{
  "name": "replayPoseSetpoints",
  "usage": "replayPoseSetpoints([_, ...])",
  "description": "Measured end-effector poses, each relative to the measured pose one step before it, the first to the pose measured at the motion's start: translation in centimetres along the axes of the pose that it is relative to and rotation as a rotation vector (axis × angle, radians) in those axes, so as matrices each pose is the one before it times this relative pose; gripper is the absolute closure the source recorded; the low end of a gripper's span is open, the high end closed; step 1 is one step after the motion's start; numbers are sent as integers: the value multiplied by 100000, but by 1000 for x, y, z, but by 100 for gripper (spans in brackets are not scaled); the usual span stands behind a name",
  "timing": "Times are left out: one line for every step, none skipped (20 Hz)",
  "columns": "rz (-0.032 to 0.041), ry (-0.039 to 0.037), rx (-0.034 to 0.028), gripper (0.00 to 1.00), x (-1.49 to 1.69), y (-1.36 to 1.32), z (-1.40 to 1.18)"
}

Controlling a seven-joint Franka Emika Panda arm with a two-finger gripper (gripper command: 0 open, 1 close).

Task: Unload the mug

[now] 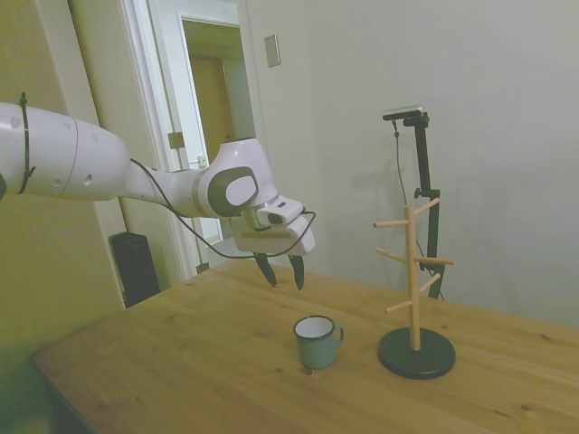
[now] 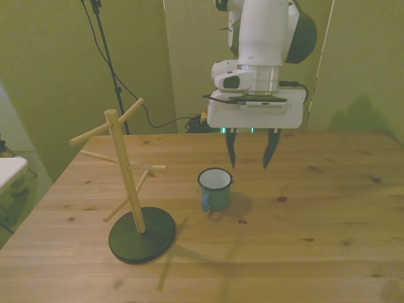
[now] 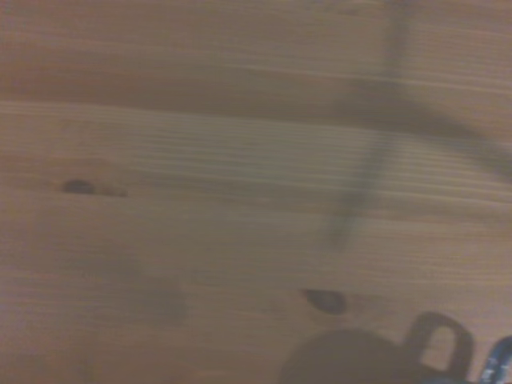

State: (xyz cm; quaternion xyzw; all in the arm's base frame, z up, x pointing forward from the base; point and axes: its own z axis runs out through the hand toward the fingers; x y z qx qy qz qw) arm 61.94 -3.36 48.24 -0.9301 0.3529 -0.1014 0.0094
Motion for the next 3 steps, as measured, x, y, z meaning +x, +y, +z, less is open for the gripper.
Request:
replayPoseSetpoints([-1495,-1534,-799,0,-398,-896,131])
replayPoseSetpoints([-1719,-1644,-909,0,-373,-981,87])
replayPoseSetpoints([-1646,-1665,-977,0,-263,-896,48])
